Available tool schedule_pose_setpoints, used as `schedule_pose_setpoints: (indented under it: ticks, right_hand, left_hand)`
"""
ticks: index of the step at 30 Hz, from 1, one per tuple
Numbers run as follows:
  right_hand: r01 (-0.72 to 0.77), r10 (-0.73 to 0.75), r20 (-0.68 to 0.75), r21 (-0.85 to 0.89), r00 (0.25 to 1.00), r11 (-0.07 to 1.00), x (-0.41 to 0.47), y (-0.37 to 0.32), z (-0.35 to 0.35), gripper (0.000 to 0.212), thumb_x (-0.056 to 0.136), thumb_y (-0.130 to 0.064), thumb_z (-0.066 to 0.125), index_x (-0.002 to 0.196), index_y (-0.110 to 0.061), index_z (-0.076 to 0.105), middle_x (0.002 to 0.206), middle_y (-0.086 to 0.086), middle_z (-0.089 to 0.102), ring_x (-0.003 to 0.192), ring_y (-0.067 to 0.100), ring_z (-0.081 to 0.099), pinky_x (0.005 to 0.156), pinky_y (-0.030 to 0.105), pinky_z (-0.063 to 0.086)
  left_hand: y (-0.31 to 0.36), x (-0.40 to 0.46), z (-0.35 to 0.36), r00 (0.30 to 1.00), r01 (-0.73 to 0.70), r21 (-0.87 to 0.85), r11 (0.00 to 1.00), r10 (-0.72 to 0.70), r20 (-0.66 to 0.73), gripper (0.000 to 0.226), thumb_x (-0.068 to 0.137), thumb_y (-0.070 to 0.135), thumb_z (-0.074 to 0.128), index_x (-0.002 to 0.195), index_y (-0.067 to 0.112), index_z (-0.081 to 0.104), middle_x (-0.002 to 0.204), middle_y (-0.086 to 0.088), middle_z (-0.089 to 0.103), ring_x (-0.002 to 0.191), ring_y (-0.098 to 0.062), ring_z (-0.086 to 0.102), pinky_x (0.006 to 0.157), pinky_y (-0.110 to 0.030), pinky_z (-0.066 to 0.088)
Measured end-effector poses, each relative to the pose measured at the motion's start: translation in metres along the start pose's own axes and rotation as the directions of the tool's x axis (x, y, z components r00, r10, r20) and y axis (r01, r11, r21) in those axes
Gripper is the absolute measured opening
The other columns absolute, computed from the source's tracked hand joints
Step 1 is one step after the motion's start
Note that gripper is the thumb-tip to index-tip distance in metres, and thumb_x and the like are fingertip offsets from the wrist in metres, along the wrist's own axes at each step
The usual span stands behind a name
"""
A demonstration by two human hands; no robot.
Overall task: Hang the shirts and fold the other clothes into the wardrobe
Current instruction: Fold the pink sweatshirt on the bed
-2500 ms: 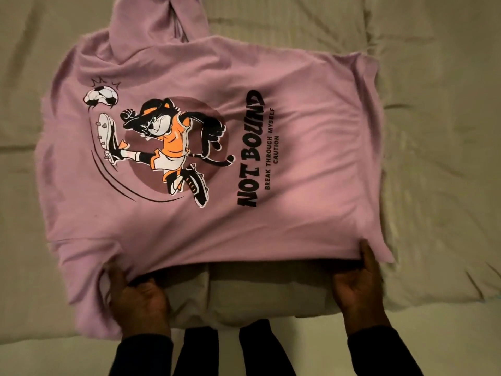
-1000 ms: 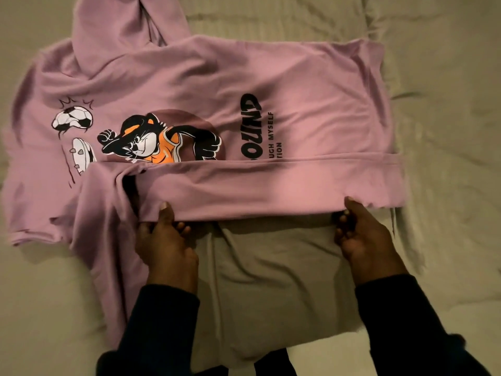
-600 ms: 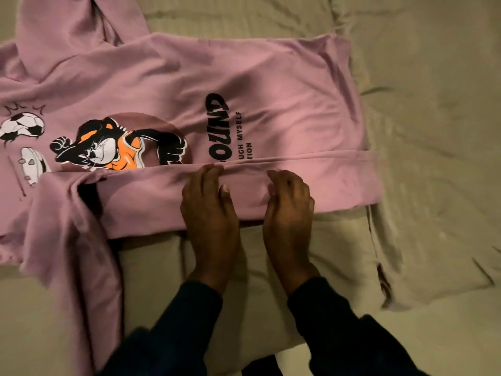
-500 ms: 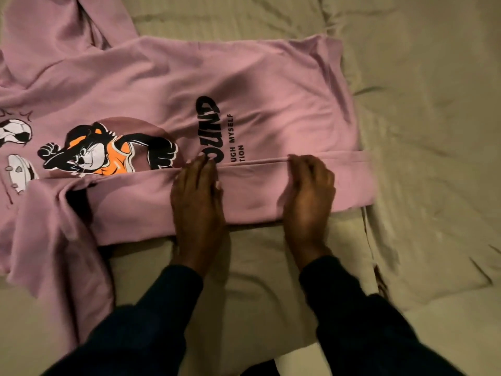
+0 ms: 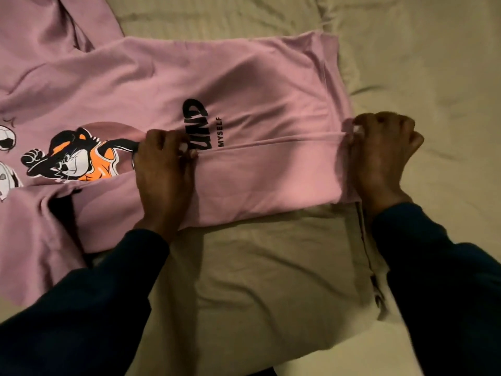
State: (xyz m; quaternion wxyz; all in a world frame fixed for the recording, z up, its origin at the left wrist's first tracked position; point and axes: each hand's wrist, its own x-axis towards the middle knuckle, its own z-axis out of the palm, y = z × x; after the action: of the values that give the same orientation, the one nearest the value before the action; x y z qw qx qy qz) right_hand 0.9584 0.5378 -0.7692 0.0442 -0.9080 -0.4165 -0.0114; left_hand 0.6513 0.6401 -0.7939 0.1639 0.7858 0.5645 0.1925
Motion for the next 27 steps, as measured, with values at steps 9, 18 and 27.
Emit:
schedule_pose_setpoints:
  ticks: [9, 18, 27]
  right_hand:
    - [0.505, -0.594, 0.209, 0.359, 0.776, 0.785, -0.123, -0.109, 0.044, 0.058, 0.107, -0.038, 0.030, 0.159, -0.020, 0.015, 0.167, 0.001, 0.006, 0.154, 0.015, -0.001, 0.124, 0.041, 0.005]
    - [0.171, -0.190, 0.069, 0.218, 0.979, 0.961, -0.090, -0.030, 0.047, 0.060, 0.105, -0.031, 0.035, 0.158, -0.009, 0.018, 0.166, 0.008, 0.012, 0.154, 0.021, 0.012, 0.124, 0.044, 0.014]
    - [-0.013, 0.011, 0.042, 0.061, 0.999, 0.998, -0.093, 0.017, 0.048, 0.056, 0.106, -0.030, 0.025, 0.157, -0.007, 0.023, 0.164, 0.011, 0.021, 0.152, 0.026, 0.019, 0.122, 0.049, 0.016]
  left_hand:
    - [0.003, -0.075, 0.019, 0.952, -0.191, 0.121, 0.974, 0.154, 0.265, 0.056, 0.105, 0.030, 0.026, 0.159, 0.017, 0.021, 0.167, -0.002, 0.012, 0.155, -0.018, 0.006, 0.124, -0.047, 0.012]
    - [-0.004, -0.079, 0.019, 0.990, 0.026, 0.245, 0.969, -0.059, 0.131, 0.055, 0.106, 0.035, 0.026, 0.159, 0.019, 0.023, 0.166, 0.004, 0.018, 0.155, -0.015, 0.008, 0.125, -0.044, 0.010]
    - [-0.010, -0.080, 0.022, 0.995, -0.016, 0.224, 0.974, -0.005, 0.096, 0.058, 0.105, 0.036, 0.031, 0.159, 0.019, 0.021, 0.166, 0.003, 0.018, 0.155, -0.017, 0.008, 0.125, -0.046, 0.011]
